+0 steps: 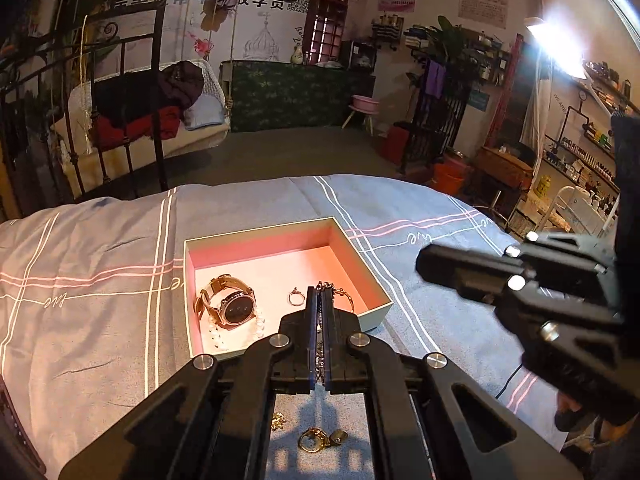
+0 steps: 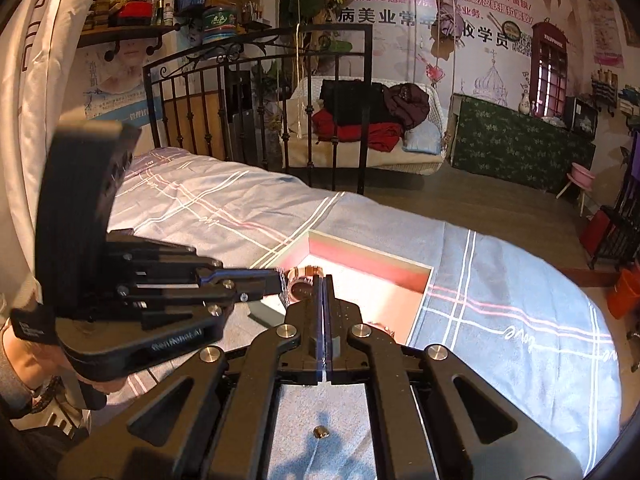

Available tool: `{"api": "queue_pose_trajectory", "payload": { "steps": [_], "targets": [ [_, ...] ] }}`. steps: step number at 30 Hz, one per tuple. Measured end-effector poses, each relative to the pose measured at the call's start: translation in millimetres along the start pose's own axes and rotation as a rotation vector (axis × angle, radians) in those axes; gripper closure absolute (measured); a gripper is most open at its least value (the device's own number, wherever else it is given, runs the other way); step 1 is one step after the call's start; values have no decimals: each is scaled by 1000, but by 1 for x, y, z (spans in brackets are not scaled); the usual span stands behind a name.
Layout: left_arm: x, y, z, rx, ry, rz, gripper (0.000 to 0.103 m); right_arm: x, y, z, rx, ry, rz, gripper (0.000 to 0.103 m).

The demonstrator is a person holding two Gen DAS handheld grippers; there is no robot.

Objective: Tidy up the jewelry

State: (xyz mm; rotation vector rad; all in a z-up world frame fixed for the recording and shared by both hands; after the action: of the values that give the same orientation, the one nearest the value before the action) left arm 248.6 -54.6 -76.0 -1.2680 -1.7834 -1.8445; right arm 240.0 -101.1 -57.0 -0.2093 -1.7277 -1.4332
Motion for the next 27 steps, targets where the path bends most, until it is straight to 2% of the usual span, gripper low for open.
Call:
{"api": "queue_pose_trajectory", "payload": {
  "steps": [3, 5, 7, 8, 9, 11, 12, 13, 14, 15, 16, 20, 22, 27],
  "targets": [
    [9, 2, -2, -9, -2, -15, 101, -18, -21, 1, -32, 51, 49, 102],
    [13, 5, -5, -16, -9, -24, 101, -36, -38, 7, -55, 144, 115, 100],
    [15, 7, -7, -15, -7, -32, 101, -56, -51, 10, -68, 170, 152, 79],
    [17, 7, -8, -13, -12, -34, 101, -66, -56, 10, -71, 160, 163, 44],
    [18, 8, -8, -7, -11, -36, 101, -76, -60, 8, -78, 133, 173, 35],
    [20, 7, -9, 0, -23, -36, 101, -95, -68, 9, -88, 127, 210, 39],
    [22, 7, -9, 5, -21, -36, 101, -104, -72, 9, -103, 139, 239, 53],
    [23, 6, -9, 7, -22, -35, 101, -113, -76, 11, -111, 160, 268, 60],
    [23, 6, -9, 7, -27, -35, 101, -122, -79, 14, -119, 177, 296, 71],
    [23, 6, -8, 10, -23, -35, 101, -129, -82, 14, -126, 171, 312, 87],
    [24, 5, -7, 12, -21, -34, 101, -135, -84, 14, -125, 159, 316, 95],
    [29, 5, -1, 31, -9, -43, 101, -125, -83, 11, -80, 52, 256, 96],
    [34, 6, 2, 34, 0, -52, 101, -104, -73, 10, -61, 4, 195, 96],
    [52, 15, 4, 43, 3, -98, 101, -42, -36, 4, -38, -40, 45, 96]
  ]
}}
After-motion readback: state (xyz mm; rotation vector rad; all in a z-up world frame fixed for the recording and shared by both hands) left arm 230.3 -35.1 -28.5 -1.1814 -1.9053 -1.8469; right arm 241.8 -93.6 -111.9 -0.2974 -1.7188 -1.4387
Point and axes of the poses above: each gripper's, at about its wrist camera, not at the fingertips, and x roughly against the way its jaws point, z to its left, y to its top, the point moved 10 cm from there along -x, roughly the way its jaws point, and after that the axes turned 10 degrees about z, right-handed, at the moved point
